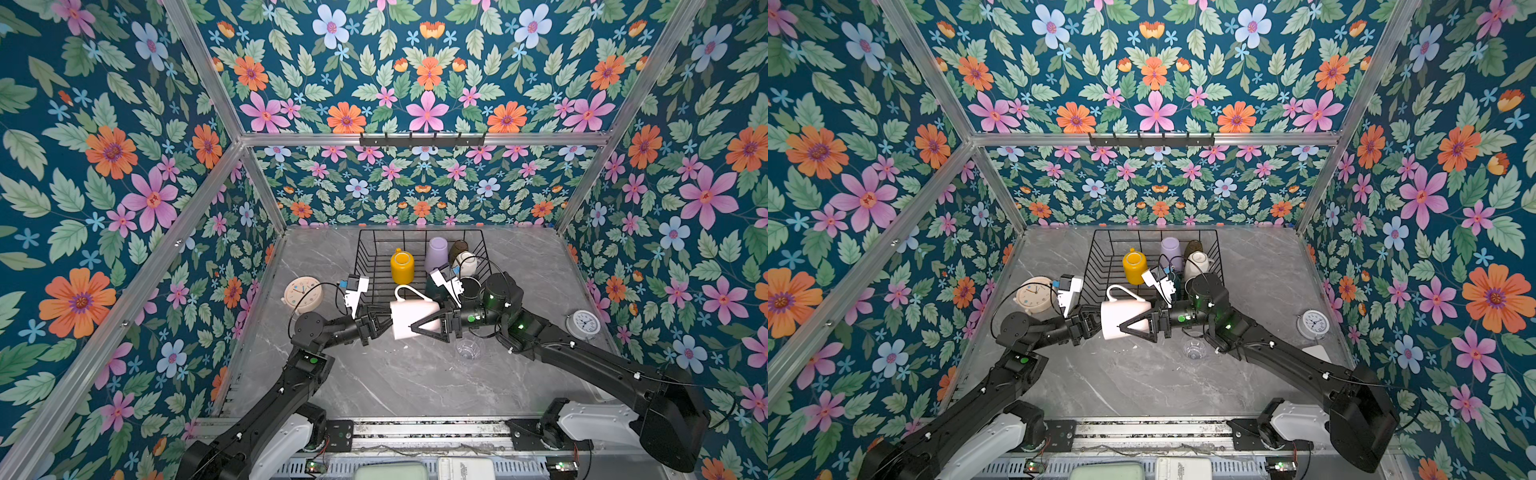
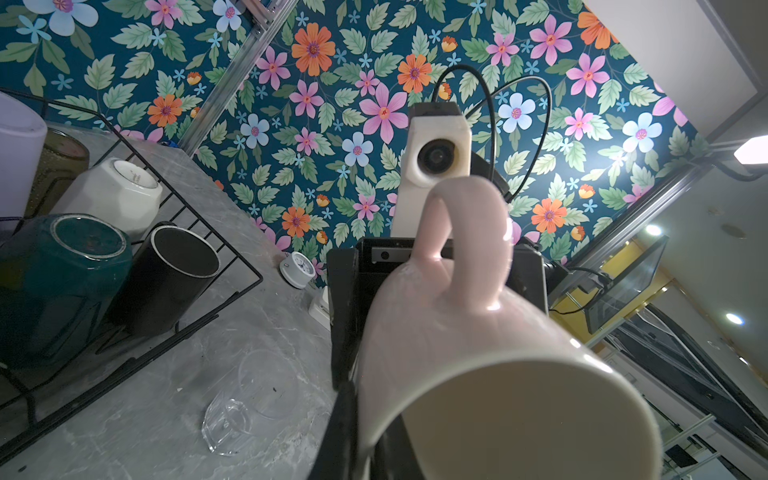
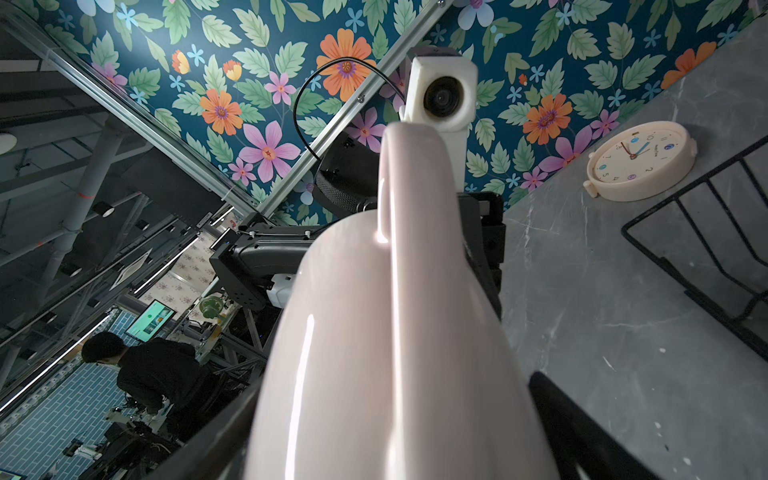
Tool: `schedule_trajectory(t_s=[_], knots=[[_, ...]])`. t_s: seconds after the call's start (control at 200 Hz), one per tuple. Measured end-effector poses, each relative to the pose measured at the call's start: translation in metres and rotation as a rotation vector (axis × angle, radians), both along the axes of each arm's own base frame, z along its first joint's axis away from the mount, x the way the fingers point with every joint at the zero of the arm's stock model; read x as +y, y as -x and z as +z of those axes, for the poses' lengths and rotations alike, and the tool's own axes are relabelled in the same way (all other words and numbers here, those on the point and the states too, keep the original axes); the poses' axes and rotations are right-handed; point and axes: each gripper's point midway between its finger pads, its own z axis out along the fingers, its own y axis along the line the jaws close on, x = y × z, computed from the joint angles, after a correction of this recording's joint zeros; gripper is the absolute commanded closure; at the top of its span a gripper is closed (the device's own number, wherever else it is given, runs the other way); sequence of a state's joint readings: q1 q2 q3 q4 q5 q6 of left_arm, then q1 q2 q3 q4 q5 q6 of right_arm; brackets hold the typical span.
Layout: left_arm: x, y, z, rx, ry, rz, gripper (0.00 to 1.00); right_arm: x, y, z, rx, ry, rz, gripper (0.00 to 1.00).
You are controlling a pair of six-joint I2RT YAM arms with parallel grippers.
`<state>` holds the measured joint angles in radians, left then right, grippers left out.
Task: Load the cups into the dish rack
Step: 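Close the right gripper on the pink mug's handle while the left gripper holds it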
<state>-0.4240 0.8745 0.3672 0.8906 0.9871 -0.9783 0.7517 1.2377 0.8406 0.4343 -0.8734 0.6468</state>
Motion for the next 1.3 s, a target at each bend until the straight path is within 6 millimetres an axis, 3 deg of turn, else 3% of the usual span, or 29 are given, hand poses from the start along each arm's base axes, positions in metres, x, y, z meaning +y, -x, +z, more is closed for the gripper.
schedule_trajectory(t_s=[0.465,0.955,1.135,1.3], knots=[[0.001,-0.002,0.0,0.019,0.008,0.005,1.0,0.01,-0.002,0.002,0.0,-0.004,0.026,0.24],[0.001,-0.003,0.002,0.021,0.014,0.004,1.0,0.01,0.0,0.006,0.0,0.002,0.029,0.76],[0.001,-0.002,0.005,0.01,0.012,0.005,1.0,0.009,0.0,0.01,-0.001,0.006,0.018,0.79],[0.001,-0.002,0.005,0.01,0.001,0.008,0.88,0.008,0.0,0.01,0.004,0.012,0.011,0.82]])
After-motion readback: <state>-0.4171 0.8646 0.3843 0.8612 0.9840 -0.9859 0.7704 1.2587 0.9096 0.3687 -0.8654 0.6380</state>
